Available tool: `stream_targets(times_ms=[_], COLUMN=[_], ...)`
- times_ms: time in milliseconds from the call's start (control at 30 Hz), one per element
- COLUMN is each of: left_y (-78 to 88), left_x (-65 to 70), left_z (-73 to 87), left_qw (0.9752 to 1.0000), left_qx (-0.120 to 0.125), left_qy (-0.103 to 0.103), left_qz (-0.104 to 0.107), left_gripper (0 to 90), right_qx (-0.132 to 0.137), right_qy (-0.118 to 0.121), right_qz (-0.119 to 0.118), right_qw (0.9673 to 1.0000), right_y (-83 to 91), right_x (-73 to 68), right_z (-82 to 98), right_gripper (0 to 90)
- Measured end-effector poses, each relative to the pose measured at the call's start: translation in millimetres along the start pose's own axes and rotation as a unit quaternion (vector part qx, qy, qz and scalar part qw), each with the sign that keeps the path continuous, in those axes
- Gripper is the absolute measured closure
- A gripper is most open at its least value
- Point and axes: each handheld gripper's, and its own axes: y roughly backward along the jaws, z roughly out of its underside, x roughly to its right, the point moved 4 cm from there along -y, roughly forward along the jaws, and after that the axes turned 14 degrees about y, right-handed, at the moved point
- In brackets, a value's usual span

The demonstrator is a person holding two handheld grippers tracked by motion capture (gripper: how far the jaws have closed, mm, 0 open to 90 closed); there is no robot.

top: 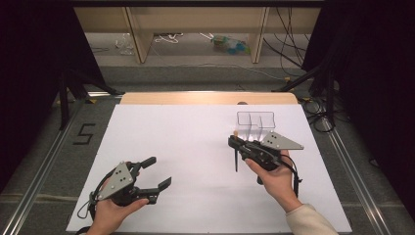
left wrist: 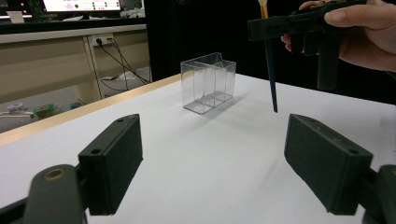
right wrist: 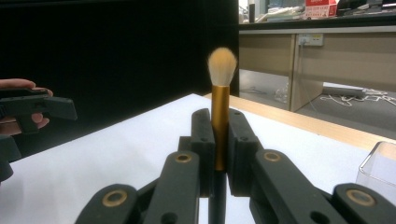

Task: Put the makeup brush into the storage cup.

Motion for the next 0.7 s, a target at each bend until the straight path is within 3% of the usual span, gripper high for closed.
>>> stream_targets(times_ms=[133,167,200,233,700], left_y=[0.1,-0.1,-0.2,-0.3,-1.0], left_x=[-0.9,0.2,0.0,-0.2,0.0], left_z=[-0.4,0.5,0.3,0.1,0.4], left_qw=[1.0000,1.0000,1.0000,1.0000,1.0000], left_qx=[0.000,0.001,0.000,0.000,0.000], left_qy=[-0.004,0.008,0.005,0.001,0.001], left_qz=[0.000,-0.001,-0.001,0.000,-0.002], left_gripper=[19.1,19.1,19.1,19.1,19.0], right_qx=[0.001,0.001,0.010,0.001,0.007], right_qy=[0.000,0.003,0.003,0.000,0.010], right_qz=[0.003,0.005,0.007,0.008,0.031], right_qw=[1.0000,1.0000,0.9999,1.0000,0.9994], right_y=[1.8,2.1,1.6,3.0,6.3], right_x=[2.6,3.9,5.3,5.7,17.8], right_z=[-1.5,-1.6,-2.4,-2.2,-5.5], right_gripper=[84.2,84.1,84.2,84.1,84.1])
